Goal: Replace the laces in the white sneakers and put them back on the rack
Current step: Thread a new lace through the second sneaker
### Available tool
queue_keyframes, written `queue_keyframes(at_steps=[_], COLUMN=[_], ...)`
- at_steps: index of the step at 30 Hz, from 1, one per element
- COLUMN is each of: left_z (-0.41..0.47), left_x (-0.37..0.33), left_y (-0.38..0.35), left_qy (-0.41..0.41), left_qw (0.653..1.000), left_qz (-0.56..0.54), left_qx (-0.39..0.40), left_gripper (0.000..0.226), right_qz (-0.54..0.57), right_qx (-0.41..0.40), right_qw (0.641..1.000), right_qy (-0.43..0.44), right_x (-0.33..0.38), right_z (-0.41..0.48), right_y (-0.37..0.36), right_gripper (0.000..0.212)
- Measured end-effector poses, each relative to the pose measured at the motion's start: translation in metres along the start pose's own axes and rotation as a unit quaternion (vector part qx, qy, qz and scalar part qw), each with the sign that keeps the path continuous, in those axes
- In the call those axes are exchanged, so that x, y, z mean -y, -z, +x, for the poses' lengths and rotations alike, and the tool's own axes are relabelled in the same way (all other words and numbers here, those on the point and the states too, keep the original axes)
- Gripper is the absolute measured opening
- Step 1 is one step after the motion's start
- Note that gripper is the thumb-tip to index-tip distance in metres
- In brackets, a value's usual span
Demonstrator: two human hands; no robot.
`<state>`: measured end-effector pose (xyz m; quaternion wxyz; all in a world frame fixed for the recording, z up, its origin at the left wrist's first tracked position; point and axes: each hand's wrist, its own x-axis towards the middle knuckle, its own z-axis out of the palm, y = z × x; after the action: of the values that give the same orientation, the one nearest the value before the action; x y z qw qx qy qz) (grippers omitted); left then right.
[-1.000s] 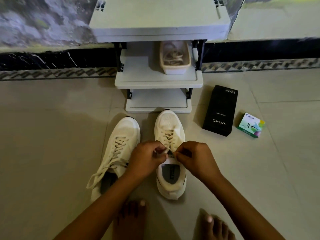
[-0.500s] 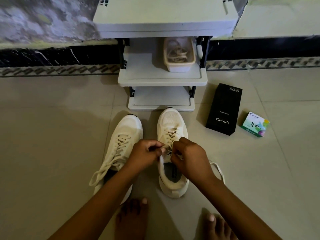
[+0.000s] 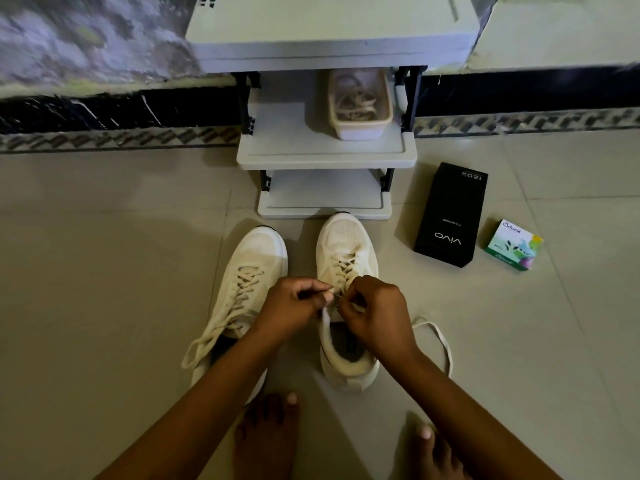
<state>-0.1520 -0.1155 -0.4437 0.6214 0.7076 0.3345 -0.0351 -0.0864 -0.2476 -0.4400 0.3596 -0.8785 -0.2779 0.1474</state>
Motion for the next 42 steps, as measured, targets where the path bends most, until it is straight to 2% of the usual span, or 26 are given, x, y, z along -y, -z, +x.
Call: queue_keyframes(at_steps=[5,10,13,16,18,20,21,23,24,25,27,28,29,30,31,32,33,35,37,39,40,41,42], left_z=[-0.003,-0.003,-0.002,0.0,-0.001,-0.005,-0.009,-0.018,-0.022,-0.024,-0.025,-0.023,-0.019,-0.015,-0.012,-0.01,-0.009,-0.007,-0.006,-0.01,-0.014,-0.016,-0.018], left_x=[-0.002,-0.005,-0.002,-0.004,-0.004,-0.008,-0.014,-0.037,-0.051,-0.064,-0.084,-0.088,-0.085,-0.078,-0.065,-0.05,-0.034,-0.013,-0.014,-0.029,-0.039,-0.05,-0.061], left_y=[-0.002,-0.001,-0.002,-0.008,-0.013,-0.015,-0.015,-0.011,-0.006,0.002,0.019,0.024,0.026,0.024,0.02,0.014,0.008,0.0,0.001,0.005,0.009,0.014,0.022], left_qy=[-0.002,-0.022,-0.038,-0.047,-0.06,-0.069,-0.069,-0.063,-0.066,-0.087,-0.137,-0.148,-0.152,-0.152,-0.144,-0.135,-0.13,-0.132,-0.124,-0.09,-0.069,-0.052,-0.044], left_qw=[1.0,0.999,0.999,0.997,0.989,0.98,0.983,0.996,0.985,0.96,0.913,0.916,0.944,0.977,0.985,0.972,0.954,0.946,0.96,0.987,0.996,0.989,0.964], left_qz=[-0.011,0.018,0.03,0.067,0.136,0.178,0.156,-0.025,-0.152,-0.266,-0.384,-0.373,-0.289,-0.135,0.041,0.183,0.268,0.295,0.246,0.115,0.003,-0.13,-0.261], left_qx=[-0.002,0.02,0.008,-0.006,-0.026,-0.055,-0.064,-0.066,-0.05,-0.029,-0.008,-0.014,-0.039,-0.069,-0.081,-0.062,-0.028,0.02,0.044,0.067,0.063,0.047,0.033], left_gripper=[0.014,0.027,0.022,0.013,0.01,0.014,0.017,0.022,0.023,0.024,0.024,0.023,0.021,0.018,0.013,0.014,0.016,0.018,0.018,0.02,0.022,0.026,0.033], right_qz=[0.017,0.027,0.021,-0.046,-0.085,-0.094,-0.09,-0.076,-0.071,-0.067,-0.059,-0.054,-0.05,-0.047,-0.043,-0.039,-0.034,-0.025,-0.021,-0.015,-0.012,-0.011,-0.013], right_qx=[0.006,-0.002,-0.015,-0.027,-0.005,0.024,0.035,0.048,0.051,0.054,0.059,0.06,0.061,0.061,0.062,0.064,0.065,0.071,0.074,0.073,0.072,0.072,0.073], right_qw=[1.0,1.0,1.0,0.998,0.996,0.995,0.995,0.996,0.996,0.996,0.996,0.997,0.997,0.997,0.997,0.997,0.997,0.997,0.997,0.997,0.997,0.997,0.997], right_qy=[-0.004,0.001,0.009,0.027,0.017,0.022,0.021,0.013,0.011,0.007,0.004,0.003,0.0,0.0,0.0,0.0,-0.001,-0.003,-0.004,-0.006,-0.008,-0.012,-0.014], right_x=[-0.002,-0.003,-0.005,-0.015,-0.022,-0.029,-0.03,-0.031,-0.031,-0.031,-0.032,-0.032,-0.032,-0.032,-0.032,-0.032,-0.033,-0.035,-0.037,-0.036,-0.036,-0.035,-0.035], right_z=[0.0,0.0,-0.003,-0.004,-0.001,0.001,0.001,0.002,0.002,0.001,0.001,0.001,0.001,0.001,0.001,0.002,0.003,0.005,0.006,0.006,0.006,0.006,0.006], right_y=[-0.001,-0.004,-0.006,-0.007,-0.003,0.001,0.004,0.01,0.011,0.011,0.011,0.012,0.012,0.013,0.014,0.015,0.015,0.015,0.015,0.015,0.016,0.016,0.016], right_gripper=[0.007,0.003,0.002,0.022,0.043,0.055,0.056,0.054,0.053,0.053,0.056,0.056,0.057,0.058,0.058,0.059,0.059,0.058,0.057,0.056,0.056,0.056,0.057])
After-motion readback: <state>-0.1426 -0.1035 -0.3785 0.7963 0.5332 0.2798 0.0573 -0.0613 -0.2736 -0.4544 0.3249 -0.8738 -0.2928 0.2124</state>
